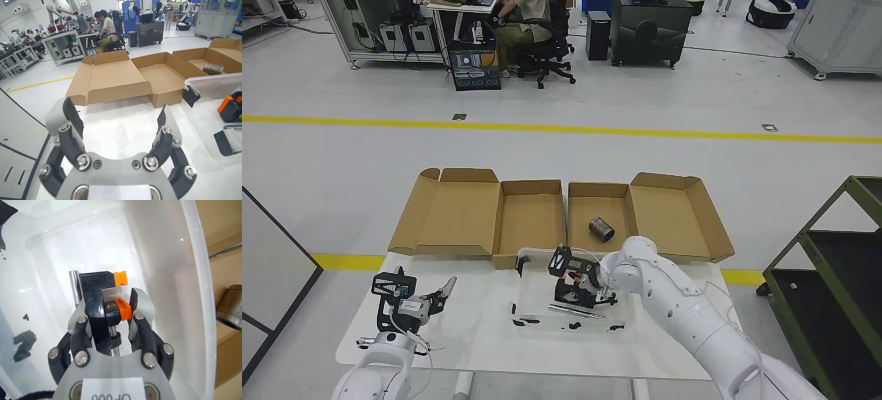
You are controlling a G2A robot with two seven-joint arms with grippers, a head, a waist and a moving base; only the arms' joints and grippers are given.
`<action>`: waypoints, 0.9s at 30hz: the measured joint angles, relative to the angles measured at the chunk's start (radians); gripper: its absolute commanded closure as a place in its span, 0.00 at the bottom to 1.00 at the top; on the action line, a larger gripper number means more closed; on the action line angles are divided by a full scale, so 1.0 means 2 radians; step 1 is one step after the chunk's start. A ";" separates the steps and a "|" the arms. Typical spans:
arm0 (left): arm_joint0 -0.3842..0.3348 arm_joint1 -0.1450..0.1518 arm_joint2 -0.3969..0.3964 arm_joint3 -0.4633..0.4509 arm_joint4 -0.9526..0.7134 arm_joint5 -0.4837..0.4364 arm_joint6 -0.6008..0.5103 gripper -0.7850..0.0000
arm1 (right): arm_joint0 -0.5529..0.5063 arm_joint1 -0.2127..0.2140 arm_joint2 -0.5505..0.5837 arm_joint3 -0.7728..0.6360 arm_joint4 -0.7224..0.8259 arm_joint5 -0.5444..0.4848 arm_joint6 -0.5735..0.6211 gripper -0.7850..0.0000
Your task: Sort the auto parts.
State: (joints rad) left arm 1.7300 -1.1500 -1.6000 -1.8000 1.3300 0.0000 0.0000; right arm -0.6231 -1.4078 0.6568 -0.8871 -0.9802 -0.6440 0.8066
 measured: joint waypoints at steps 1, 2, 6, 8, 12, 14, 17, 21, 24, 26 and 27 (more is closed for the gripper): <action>0.000 0.000 0.000 0.000 0.000 0.000 0.000 0.00 | 0.003 -0.002 -0.002 0.004 -0.001 0.000 -0.003 1.00; 0.000 0.000 0.000 0.000 0.000 0.000 0.000 0.00 | 0.004 -0.003 -0.003 0.005 -0.002 0.001 -0.005 1.00; 0.000 0.000 0.000 0.000 0.000 0.000 0.000 0.00 | 0.003 -0.002 -0.004 -0.006 -0.019 0.006 -0.019 1.00; 0.000 0.000 0.000 0.000 0.000 0.000 0.000 0.00 | -0.004 0.001 -0.002 -0.024 -0.035 0.011 -0.026 1.00; 0.000 0.000 0.000 0.000 0.000 0.000 0.000 0.00 | -0.025 0.013 0.010 -0.074 -0.071 0.026 -0.038 1.00; 0.000 0.000 0.000 0.000 0.000 0.000 0.000 0.00 | -0.041 0.022 0.021 -0.108 -0.091 0.030 -0.048 1.00; 0.000 0.000 0.000 0.000 0.000 0.000 0.000 0.00 | -0.069 0.035 0.042 -0.156 -0.115 0.027 -0.063 1.00; 0.000 0.000 0.000 0.000 0.000 0.000 0.000 0.00 | -0.098 0.046 0.060 -0.189 -0.127 0.013 -0.071 1.00; 0.000 0.000 0.000 0.000 0.000 0.000 0.000 0.00 | -0.097 0.046 0.060 -0.188 -0.127 0.013 -0.071 1.00; 0.000 0.000 0.000 0.000 0.000 0.000 0.000 0.00 | -0.096 0.046 0.060 -0.188 -0.126 0.013 -0.071 1.00; 0.000 0.000 0.000 0.000 0.000 0.000 0.000 0.00 | -0.096 0.046 0.060 -0.188 -0.126 0.013 -0.071 1.00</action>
State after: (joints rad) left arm 1.7300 -1.1500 -1.6000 -1.8000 1.3300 0.0000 0.0000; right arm -0.8160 -1.3159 0.7763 -1.2633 -1.2331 -0.6181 0.6653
